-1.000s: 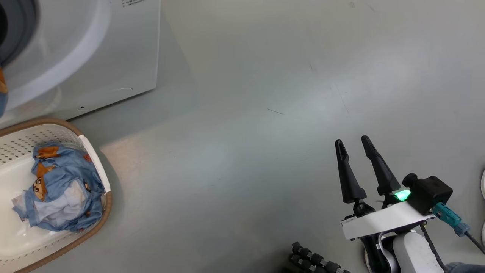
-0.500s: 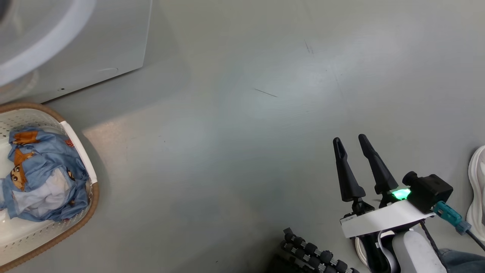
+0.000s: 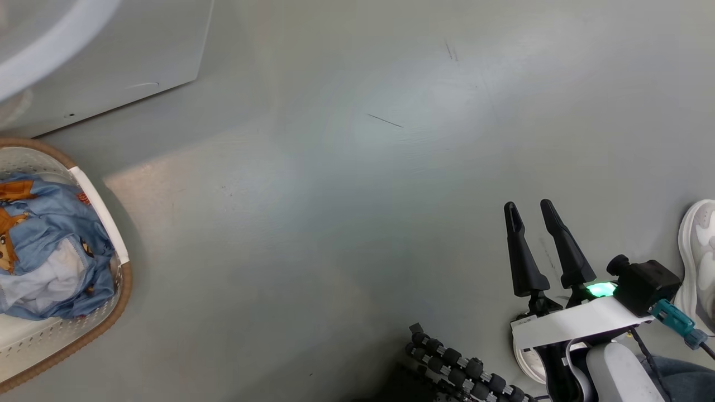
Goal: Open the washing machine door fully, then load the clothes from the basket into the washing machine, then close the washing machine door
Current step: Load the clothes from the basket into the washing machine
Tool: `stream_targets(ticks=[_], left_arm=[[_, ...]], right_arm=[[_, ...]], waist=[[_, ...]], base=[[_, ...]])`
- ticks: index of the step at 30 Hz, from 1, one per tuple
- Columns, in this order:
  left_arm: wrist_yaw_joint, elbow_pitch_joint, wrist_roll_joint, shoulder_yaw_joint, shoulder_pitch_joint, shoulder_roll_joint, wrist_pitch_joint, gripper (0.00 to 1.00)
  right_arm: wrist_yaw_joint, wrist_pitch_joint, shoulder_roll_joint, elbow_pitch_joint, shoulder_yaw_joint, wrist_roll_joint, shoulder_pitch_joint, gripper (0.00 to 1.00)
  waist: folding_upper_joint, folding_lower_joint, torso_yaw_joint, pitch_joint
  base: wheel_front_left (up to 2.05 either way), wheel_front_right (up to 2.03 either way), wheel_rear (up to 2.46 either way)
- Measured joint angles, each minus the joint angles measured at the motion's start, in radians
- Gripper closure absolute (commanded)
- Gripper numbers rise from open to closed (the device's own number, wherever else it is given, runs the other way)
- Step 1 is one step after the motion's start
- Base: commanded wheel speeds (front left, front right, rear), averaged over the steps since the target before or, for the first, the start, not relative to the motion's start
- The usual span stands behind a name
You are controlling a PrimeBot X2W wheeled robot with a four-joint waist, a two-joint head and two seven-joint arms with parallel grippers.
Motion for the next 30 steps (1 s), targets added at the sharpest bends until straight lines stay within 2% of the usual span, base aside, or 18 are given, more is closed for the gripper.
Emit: stream_targets(ticks=[8, 12, 22, 30], left_arm=[[0.001, 0.049, 0.018, -0.028, -0.033, -0.001, -0.035, 1.0], [0.019, 0.056, 0.023, -0.021, -0.078, -0.001, -0.075, 1.0], [0.028, 0.059, 0.024, -0.02, -0.129, -0.009, -0.114, 1.0], [0.027, 0.166, 0.064, -0.071, -0.122, -0.022, -0.113, 1.0]], right_arm=[[0.0, 0.0, 0.0, -0.001, -0.004, 0.007, 0.001, 0.0], [0.0, 0.0, 0.0, -0.001, -0.002, 0.007, 0.001, 0.0], [0.0, 0.0, 0.0, -0.001, 0.002, 0.007, 0.001, 0.0], [0.0, 0.0, 0.0, 0.004, 0.002, 0.007, 0.0, 0.0]], waist=[[0.0, 0.0, -0.004, 0.005], [0.0, 0.0, 0.001, 0.01], [0.0, 0.0, 0.01, 0.018], [0.0, 0.0, 0.023, 0.02]], base=[[0.0, 0.0, 0.0], [0.0, 0.0, 0.0], [0.0, 0.0, 0.0], [0.0, 0.0, 0.0]])
